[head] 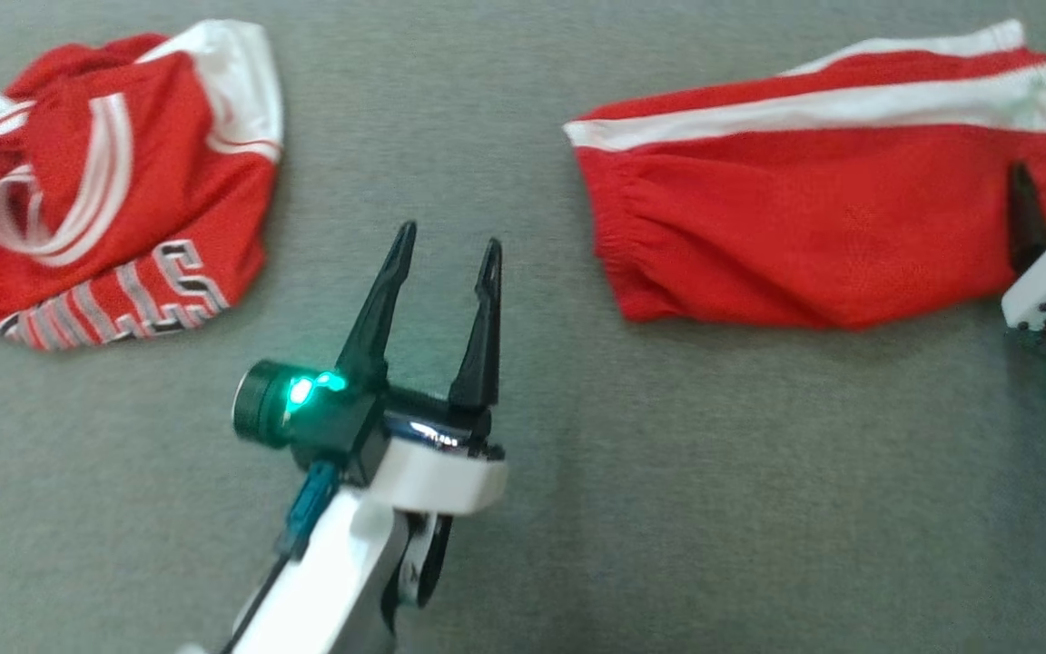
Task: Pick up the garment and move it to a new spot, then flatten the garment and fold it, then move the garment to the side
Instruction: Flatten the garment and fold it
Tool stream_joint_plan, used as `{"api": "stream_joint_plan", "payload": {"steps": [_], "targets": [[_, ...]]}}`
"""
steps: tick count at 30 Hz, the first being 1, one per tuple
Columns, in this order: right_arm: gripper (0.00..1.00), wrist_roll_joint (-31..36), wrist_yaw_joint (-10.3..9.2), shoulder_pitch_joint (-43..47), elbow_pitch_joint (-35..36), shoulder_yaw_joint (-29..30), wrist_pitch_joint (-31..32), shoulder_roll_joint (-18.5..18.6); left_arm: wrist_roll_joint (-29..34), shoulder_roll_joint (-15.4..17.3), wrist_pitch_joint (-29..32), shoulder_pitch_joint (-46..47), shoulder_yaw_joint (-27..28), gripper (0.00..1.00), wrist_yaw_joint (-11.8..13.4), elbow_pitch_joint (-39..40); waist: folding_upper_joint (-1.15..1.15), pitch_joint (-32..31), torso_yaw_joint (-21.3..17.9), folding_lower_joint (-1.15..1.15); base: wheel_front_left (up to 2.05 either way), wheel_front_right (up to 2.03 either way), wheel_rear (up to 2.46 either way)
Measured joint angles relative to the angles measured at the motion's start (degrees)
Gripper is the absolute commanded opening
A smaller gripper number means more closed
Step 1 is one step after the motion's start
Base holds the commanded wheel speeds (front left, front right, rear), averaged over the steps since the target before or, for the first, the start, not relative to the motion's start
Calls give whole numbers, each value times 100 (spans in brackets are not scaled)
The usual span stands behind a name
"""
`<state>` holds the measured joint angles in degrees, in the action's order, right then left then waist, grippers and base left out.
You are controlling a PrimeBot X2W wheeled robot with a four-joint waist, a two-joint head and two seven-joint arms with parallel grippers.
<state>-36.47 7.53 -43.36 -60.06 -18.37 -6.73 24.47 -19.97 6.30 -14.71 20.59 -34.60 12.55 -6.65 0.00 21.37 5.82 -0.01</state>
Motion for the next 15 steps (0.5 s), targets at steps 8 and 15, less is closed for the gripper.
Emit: {"api": "stream_joint_plan", "payload": {"steps": [8, 15], "targets": [[0, -568, 0, 176, 0, -32, 283, 53, 199, -56, 0, -526, 365, 100, -57, 324, 0, -297, 251, 0, 0, 0, 0], [0, -512, 0, 369, -210, -143, 58, 564, 336, -118, 0, -789, 620, 100, -207, 353, 0, -587, 36, 1, 0, 0, 0]]}}
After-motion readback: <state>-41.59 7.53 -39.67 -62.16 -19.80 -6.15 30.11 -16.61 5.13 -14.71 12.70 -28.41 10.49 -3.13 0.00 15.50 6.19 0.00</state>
